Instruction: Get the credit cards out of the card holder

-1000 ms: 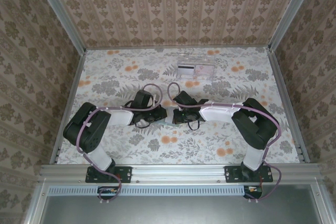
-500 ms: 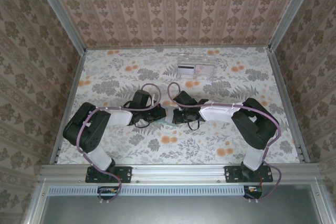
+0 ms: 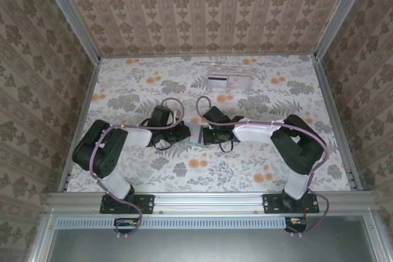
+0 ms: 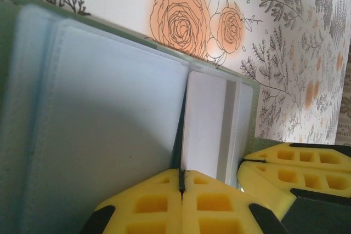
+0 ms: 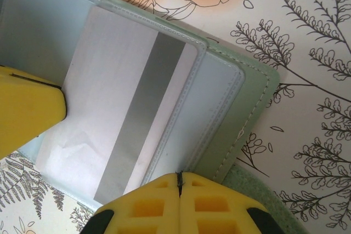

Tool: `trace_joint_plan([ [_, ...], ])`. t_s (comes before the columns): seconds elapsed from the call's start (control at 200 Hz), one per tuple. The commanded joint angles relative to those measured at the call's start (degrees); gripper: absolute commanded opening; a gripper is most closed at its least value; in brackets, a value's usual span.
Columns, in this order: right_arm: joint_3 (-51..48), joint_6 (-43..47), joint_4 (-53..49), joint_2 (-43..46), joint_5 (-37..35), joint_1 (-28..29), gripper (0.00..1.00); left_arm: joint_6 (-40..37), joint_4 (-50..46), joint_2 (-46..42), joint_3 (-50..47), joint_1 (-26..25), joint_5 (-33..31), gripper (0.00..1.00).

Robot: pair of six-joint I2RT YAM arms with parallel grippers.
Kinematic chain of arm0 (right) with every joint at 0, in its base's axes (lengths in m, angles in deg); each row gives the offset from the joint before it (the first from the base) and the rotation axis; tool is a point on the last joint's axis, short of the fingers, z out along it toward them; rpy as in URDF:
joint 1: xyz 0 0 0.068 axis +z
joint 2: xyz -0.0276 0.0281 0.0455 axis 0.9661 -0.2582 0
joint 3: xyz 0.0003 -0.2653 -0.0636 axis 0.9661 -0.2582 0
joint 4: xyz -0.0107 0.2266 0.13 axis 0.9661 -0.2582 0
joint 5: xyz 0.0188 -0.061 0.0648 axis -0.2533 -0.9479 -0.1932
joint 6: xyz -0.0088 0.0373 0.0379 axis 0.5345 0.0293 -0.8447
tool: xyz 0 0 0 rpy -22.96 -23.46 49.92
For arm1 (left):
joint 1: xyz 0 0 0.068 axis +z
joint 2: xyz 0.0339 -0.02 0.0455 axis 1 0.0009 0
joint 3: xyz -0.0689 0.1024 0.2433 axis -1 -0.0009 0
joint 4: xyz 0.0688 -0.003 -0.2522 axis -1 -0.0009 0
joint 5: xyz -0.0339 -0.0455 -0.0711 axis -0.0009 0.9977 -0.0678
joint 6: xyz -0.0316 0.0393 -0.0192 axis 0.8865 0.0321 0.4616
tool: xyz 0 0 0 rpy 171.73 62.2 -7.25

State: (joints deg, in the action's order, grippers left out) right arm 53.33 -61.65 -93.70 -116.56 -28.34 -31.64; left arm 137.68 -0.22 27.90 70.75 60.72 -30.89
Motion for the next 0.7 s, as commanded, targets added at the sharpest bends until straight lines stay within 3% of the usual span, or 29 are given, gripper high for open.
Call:
trace_joint_plan([
  [0.0,-1.10,-0.72,-1.78,-1.38,0.02,-0.12,0.01,-1.76,-1.51,-1.51,-0.84,0.64,-0.22,0.00],
  [0.695,5.06,2.00,-3.51,-0.81,0.35,1.12,0.02,-0.70,0.80,0.89,-0.31,-1.62,-0.09,0.00],
])
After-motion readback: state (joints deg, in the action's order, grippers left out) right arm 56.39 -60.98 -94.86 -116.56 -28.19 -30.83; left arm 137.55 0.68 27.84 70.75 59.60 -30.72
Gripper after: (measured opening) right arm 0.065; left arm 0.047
